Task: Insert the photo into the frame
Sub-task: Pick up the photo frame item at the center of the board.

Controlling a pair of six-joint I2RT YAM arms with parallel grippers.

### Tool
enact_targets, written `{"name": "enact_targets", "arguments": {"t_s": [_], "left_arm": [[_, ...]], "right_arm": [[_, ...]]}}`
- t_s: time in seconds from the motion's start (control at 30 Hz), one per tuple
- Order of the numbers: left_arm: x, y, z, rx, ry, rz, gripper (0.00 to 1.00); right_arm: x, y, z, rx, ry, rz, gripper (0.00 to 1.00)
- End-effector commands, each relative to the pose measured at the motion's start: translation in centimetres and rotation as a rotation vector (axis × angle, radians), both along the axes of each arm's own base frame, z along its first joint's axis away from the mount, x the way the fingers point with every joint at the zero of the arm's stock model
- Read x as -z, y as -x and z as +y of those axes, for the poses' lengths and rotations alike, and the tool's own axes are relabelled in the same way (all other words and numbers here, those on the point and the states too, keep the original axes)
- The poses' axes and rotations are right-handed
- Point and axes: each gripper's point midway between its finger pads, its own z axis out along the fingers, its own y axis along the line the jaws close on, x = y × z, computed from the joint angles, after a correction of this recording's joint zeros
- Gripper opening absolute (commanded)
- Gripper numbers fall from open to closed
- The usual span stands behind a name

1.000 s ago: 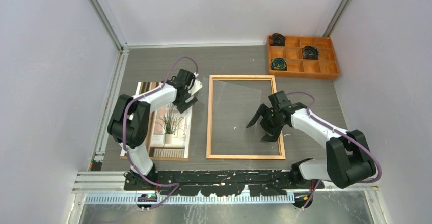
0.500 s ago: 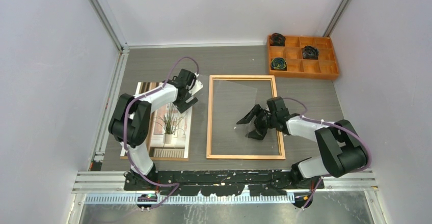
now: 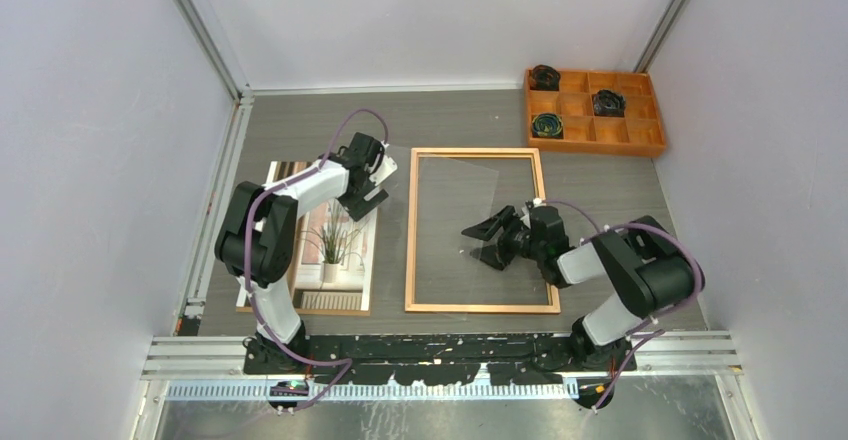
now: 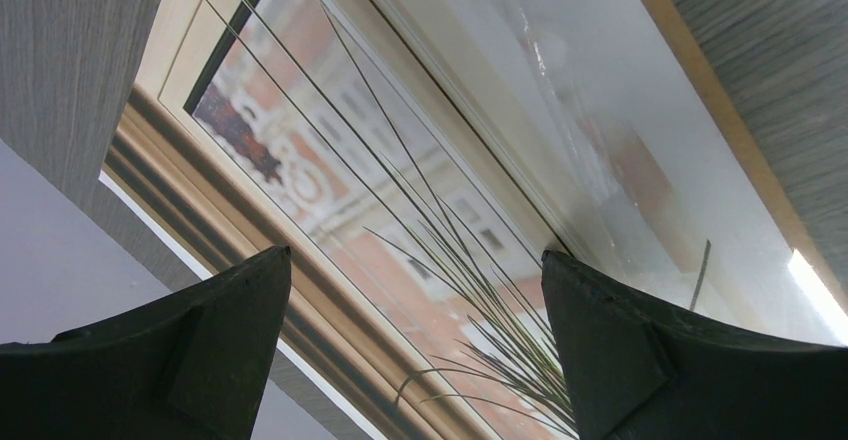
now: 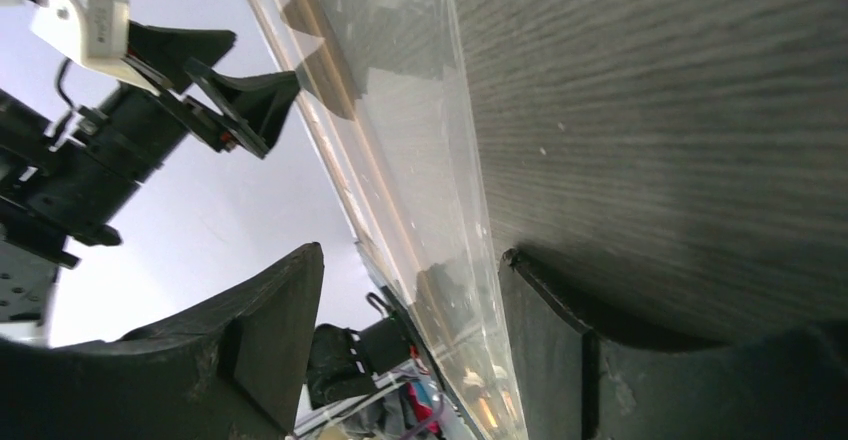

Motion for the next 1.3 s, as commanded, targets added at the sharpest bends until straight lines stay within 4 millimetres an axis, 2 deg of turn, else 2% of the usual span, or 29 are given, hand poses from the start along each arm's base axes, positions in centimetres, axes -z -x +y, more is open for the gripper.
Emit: {"name": "enact_targets", "arguments": {"t_s": [0.0,0.03,0.23,0.37,0.47,0.6,0.63,0.7,0.73,0.77,0.83,0.9,1.1,1.2,1.27], "left_arm": [[1.0,0.8,-0.7,-0.003,0.041,0.057,0.98],[1.1,0.9,-0.7,-0.002,0.040,0.059,0.98],[0.9,0.9,-0.7,0.005,0.040,0.058,0.98],[0.3,0.7,-0.6,0.010,0.039,0.046,0.99],[-1.1,0.3,-0.6,0.004,0.059,0.027,1.00],[-3.7,-0.6,-0.1,-0.024,0.104,-0.006,1.00],[-4.3,-0.9,0.1,-0.034,0.116,-0.017,1.00],[-5.5,-1.4,0.4,-0.047,0.136,-0.033,1.00],[-6.0,-1.6,0.6,-0.055,0.145,-0.042,1.00],[-6.4,-1.8,0.7,-0.059,0.152,-0.051,1.00],[-7.3,-2.2,0.8,-0.066,0.164,-0.067,1.00],[-7.7,-2.3,0.5,-0.070,0.181,-0.070,1.00],[-6.8,-1.8,-1.4,-0.054,0.210,-0.038,1.00],[-6.2,-1.3,-3.6,-0.024,0.229,-0.019,1.00],[-5.7,-1.0,-5.3,-0.011,0.251,-0.005,1.00]], "right_arm": [[0.8,-1.3,-0.2,0.087,-0.045,-0.039,0.68],[1.1,-1.2,-0.1,0.093,-0.060,-0.024,0.65],[-0.7,-2.0,1.5,0.095,-0.216,-0.094,0.53],[-0.7,-2.0,1.6,0.093,-0.221,-0.105,0.35],[-0.8,-1.9,1.3,0.092,-0.190,-0.113,0.22],[-1.5,-1.9,0.8,0.050,-0.030,-0.153,0.17],[-2.3,-2.4,0.6,0.033,0.039,-0.180,0.16],[-2.7,-2.0,-1.1,0.010,0.218,-0.164,0.13],[-4.7,-2.7,-1.4,0.007,0.258,-0.236,0.12],[-4.9,-2.2,-2.2,-0.010,0.317,-0.212,0.11],[-6.2,-1.9,-3.0,-0.056,0.363,-0.203,0.08],[-6.7,-1.3,-3.7,-0.101,0.375,-0.166,0.06],[-8.9,1.1,-6.7,-0.175,0.478,-0.127,0.02],[-10.2,1.5,-8.5,-0.148,0.500,-0.140,0.02],[-10.6,1.5,-9.0,-0.145,0.495,-0.141,0.02]]}}
